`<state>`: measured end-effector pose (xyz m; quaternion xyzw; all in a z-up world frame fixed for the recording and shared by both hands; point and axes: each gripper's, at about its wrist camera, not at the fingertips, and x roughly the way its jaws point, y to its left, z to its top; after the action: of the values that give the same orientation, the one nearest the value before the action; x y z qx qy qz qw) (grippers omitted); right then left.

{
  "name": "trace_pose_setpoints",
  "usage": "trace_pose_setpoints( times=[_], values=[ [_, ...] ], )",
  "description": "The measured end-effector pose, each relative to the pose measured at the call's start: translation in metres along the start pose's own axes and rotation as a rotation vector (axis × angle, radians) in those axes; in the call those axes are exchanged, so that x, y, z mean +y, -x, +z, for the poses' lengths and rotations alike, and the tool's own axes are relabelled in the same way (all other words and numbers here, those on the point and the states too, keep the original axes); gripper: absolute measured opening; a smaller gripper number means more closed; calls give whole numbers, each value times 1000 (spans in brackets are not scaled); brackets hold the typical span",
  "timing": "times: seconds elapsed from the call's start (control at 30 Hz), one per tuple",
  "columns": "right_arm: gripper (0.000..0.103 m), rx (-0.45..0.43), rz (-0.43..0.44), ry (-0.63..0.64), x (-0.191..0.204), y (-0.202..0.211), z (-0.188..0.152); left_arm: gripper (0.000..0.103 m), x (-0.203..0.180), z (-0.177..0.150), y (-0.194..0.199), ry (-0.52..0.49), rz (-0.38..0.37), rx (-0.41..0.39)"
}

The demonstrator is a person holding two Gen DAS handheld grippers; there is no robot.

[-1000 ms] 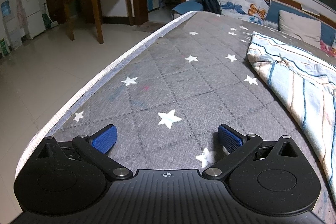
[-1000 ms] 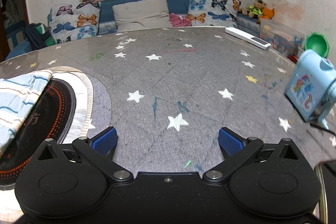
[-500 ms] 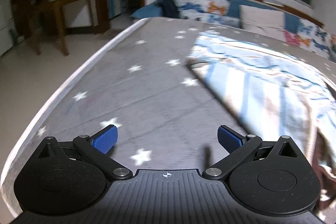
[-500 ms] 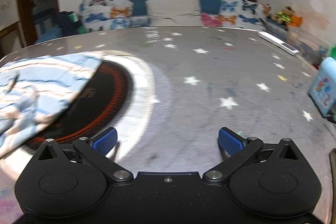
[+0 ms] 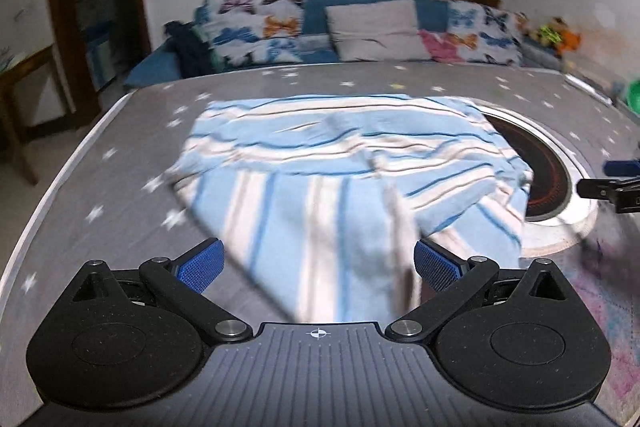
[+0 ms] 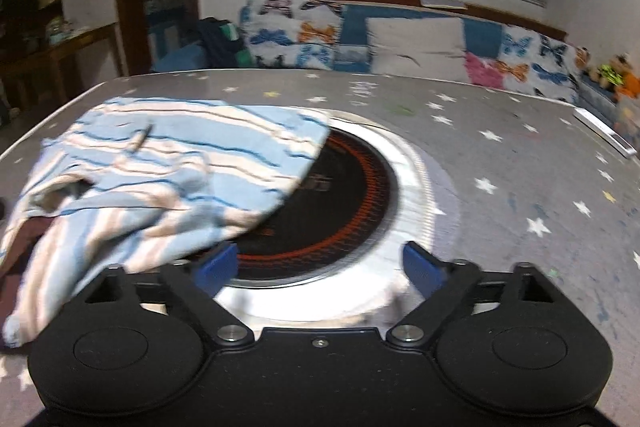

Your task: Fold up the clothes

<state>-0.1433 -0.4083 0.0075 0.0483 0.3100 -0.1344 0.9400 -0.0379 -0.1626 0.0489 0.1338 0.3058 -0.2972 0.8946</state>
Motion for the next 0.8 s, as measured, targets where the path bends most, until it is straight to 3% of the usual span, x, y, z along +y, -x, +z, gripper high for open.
trace_pose_setpoints(
  times=[0.13, 0.2, 0.3, 0.4, 0.5, 0.53, 0.8],
  values=[
    [77, 4, 40, 45, 16, 2, 1, 99, -9, 10, -14, -33, -27, 14],
    [72, 4, 68, 57, 23, 4, 1, 93, -10, 12, -20, -41, -39, 32],
    [60, -5, 104, 79, 37, 4, 1, 73, -10, 15, -30, -27, -67, 74],
    [57, -8, 132, 123, 53, 6, 2, 54, 0, 16, -42, 33, -108, 123],
    [53, -10, 165, 165, 68, 9, 4, 23, 10, 13, -47, 78, -137, 134],
    [51, -11, 176, 178, 73, 10, 5, 17, 13, 12, -46, 88, -141, 132],
    [45, -25, 253, 249, 114, 6, 15, 10, 39, 3, -3, 156, -139, 13]
  ],
)
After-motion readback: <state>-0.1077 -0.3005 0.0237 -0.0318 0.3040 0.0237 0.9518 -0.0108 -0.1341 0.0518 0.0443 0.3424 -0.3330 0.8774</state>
